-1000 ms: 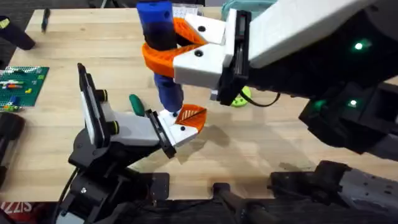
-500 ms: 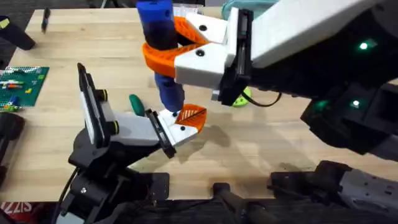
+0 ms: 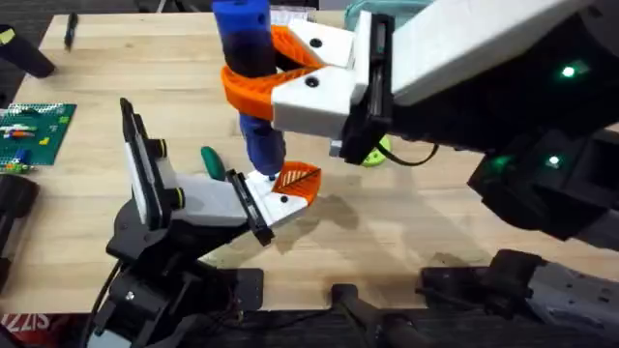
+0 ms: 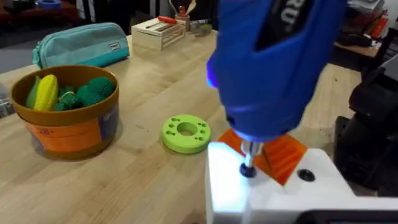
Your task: Pick up the gripper from the table and insert it into the empty holder that is missing its gripper. Then pick up a screw, insert it into the mounting hole, and use the screwdriver to tighten it. Finally, clean up the table by picking up the vegetable and placing it into the bucket.
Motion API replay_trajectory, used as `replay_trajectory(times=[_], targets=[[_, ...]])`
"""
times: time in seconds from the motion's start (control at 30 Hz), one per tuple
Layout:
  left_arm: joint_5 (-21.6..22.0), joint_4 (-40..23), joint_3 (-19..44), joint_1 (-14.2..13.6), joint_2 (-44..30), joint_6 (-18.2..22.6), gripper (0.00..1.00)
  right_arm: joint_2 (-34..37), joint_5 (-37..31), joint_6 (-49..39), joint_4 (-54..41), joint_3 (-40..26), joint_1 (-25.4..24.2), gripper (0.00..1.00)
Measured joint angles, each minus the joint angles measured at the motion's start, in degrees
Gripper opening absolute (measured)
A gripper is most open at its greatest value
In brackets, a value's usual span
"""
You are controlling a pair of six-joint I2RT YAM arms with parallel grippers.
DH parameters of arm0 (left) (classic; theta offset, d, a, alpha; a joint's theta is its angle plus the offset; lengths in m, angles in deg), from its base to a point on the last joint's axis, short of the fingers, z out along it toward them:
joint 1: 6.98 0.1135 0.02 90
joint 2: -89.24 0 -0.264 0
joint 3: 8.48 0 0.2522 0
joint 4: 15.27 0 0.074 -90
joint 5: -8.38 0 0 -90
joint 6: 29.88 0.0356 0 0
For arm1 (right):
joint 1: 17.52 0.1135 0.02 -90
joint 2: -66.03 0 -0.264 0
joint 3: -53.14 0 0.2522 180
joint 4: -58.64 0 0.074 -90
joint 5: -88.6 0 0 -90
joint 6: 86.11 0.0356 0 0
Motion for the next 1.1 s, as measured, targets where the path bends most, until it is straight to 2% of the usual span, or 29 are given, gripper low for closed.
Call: replay_trajectory(times=[1.1], targets=[[-0.02, 0.00, 0.00, 0.00, 0.00, -0.02, 0.012, 0.00, 0.17, 0.00, -1.68, 0.00, 0.00, 0.040]])
